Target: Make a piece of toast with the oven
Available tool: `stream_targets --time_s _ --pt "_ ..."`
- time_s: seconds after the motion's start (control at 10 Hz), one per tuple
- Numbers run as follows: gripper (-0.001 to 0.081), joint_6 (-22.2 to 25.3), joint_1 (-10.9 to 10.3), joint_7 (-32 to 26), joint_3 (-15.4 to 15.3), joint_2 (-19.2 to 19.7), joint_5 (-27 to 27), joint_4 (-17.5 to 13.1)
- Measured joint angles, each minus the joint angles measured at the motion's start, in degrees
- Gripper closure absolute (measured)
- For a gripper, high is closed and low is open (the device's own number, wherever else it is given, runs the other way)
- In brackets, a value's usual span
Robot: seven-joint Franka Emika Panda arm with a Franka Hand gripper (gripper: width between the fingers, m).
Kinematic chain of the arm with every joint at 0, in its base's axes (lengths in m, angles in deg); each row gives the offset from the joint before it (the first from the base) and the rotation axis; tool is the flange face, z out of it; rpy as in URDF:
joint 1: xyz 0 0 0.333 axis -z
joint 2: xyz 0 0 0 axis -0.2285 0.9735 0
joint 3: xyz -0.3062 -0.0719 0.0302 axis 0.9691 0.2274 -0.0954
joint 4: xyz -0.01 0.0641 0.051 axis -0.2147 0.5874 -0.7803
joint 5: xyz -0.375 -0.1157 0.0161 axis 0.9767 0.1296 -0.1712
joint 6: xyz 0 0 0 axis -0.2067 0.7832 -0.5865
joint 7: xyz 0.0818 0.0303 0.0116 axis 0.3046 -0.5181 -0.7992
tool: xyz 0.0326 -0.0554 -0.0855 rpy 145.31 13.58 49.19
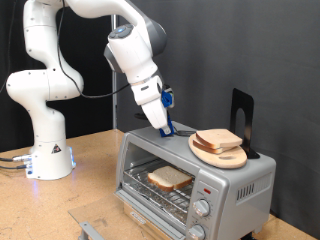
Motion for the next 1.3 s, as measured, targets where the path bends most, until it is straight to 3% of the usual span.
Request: stream_targets --time_s 0.2,0.7,1.0,1.3 --pt "0.0006 0.62 0.01 -0.69 0.87 -0.29 -0.24 -0.16" --pt "0.0006 18.21 0.42 -1.89 10.25 -4.85 -2.02 -4.44" --pt "0.0006 22.42 0.77 -2.13 11.68 -5.46 -2.03 -4.93" --pt "0.0006 38.29 2.65 -3.78 19.29 -5.00 -1.99 -7.12"
